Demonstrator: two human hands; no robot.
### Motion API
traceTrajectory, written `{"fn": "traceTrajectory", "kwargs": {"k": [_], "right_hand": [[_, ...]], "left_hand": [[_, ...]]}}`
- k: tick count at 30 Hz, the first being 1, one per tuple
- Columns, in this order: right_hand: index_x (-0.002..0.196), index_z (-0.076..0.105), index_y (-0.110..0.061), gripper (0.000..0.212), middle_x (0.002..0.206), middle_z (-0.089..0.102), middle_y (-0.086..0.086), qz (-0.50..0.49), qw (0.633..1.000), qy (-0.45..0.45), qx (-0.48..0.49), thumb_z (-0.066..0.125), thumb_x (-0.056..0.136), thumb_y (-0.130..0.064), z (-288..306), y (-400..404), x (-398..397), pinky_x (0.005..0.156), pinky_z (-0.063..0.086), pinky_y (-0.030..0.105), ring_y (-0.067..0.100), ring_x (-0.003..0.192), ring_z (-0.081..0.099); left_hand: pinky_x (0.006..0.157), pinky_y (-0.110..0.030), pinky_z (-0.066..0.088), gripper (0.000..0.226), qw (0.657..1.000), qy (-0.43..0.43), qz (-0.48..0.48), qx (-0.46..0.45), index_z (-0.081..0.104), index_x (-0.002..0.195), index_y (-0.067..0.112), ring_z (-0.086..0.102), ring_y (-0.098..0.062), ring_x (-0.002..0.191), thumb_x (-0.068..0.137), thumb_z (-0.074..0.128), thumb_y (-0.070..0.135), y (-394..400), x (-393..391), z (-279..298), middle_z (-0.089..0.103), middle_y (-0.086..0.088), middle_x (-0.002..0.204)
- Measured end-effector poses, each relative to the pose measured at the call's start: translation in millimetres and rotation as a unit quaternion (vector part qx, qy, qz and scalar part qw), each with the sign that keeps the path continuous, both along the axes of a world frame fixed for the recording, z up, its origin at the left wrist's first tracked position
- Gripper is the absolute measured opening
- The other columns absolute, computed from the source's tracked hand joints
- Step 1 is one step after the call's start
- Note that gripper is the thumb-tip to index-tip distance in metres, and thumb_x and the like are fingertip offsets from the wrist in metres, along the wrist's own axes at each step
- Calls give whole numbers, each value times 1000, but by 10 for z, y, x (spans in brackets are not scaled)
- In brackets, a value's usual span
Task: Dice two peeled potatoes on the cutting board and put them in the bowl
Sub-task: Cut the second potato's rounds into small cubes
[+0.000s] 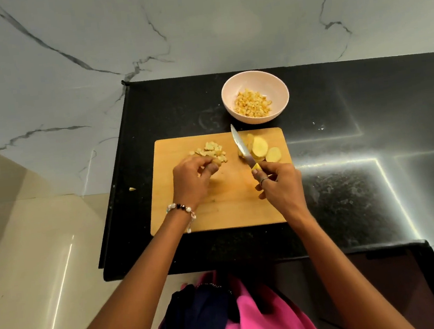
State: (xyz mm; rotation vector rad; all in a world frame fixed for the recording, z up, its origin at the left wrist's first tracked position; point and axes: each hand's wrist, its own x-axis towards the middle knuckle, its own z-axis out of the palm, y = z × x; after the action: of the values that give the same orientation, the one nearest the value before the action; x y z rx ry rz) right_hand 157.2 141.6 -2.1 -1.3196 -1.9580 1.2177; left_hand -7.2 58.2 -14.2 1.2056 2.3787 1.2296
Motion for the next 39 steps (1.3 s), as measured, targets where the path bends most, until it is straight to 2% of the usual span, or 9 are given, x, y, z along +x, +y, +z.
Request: {"fn": "traceTrajectory", "kwargs": {"k": [2, 4, 7, 10, 12, 15, 23, 31, 39], "right_hand": [[106, 71, -10, 19, 74, 69, 7, 27, 1000, -3, -8, 64, 90, -17, -25, -78, -6, 50, 57, 37, 24, 58, 65], [107, 71, -11, 19, 76, 69, 6, 49, 999, -12, -14, 64, 90, -16, -41, -157, -18, 51, 57, 35, 23, 58, 65], [109, 70, -8, 21, 82, 68, 5, 89, 995, -39, -2, 63, 91, -15, -64, -284, -30, 53, 57, 39, 22, 57, 64], [100, 69, -3, 19, 89, 68, 12, 140, 985, -67, 73, 60, 91, -17, -121, -396, -40, 61, 55, 45, 27, 68, 63], [96, 67, -3, 19, 86, 65, 14, 169, 970, -118, 133, 57, 92, -18, -155, -469, -53, 64, 44, 34, 29, 74, 60], [106, 65, -1, 23, 89, 63, 17, 175, 958, -148, 173, 53, 94, -17, -180, -597, -84, 61, 28, 30, 33, 80, 57], [126, 53, 4, 34, 105, 59, 23, 173, 951, -185, 175, 45, 97, -12, -154, -829, -181, 68, 47, 42, 42, 84, 59], [140, 30, 9, 46, 121, 51, 25, 231, 906, -290, 205, 32, 94, 2, -126, -892, -303, 65, 32, 33, 41, 91, 59], [127, 44, 20, 48, 98, 59, 32, 255, 896, -300, 205, 50, 80, 12, -195, -961, -235, 51, 42, 36, 42, 62, 60]], "left_hand": [[70, -2, 42, 20, 995, -77, 35, -54, 73, 100, 12, 57, -4, 78, 82, 73, 20, -104, 55, -39, 68, 3, 88], [75, -9, 47, 23, 988, -105, 75, -90, 71, 105, 15, 59, -6, 74, 83, 72, 22, -150, 86, -95, 69, 2, 85], [84, -27, 50, 29, 982, -75, 122, -122, 68, 113, 17, 63, -15, 87, 85, 69, 27, -159, 115, -125, 69, -4, 97], [86, -32, 46, 38, 975, -22, 113, -191, 62, 122, 23, 57, -22, 100, 86, 67, 33, -196, 127, -112, 55, -5, 114], [85, -30, 44, 41, 974, -15, 84, -208, 59, 126, 25, 54, -21, 102, 86, 67, 31, -250, 98, -120, 48, -3, 116], [86, -28, 45, 46, 976, 9, 23, -214, 55, 131, 28, 52, -18, 100, 87, 66, 26, -309, 25, -155, 42, -1, 113], [75, -32, 49, 43, 982, 46, 26, -183, 61, 125, 25, 51, -15, 86, 84, 67, 36, -315, 6, -215, 43, 4, 98], [71, -35, 50, 42, 987, 16, 50, -151, 68, 115, 24, 53, -15, 84, 76, 76, 37, -292, -10, -215, 53, 2, 95], [66, -28, 46, 41, 987, 7, 75, -139, 69, 113, 27, 51, -12, 83, 74, 77, 39, -300, -23, -259, 52, 4, 93]]}}
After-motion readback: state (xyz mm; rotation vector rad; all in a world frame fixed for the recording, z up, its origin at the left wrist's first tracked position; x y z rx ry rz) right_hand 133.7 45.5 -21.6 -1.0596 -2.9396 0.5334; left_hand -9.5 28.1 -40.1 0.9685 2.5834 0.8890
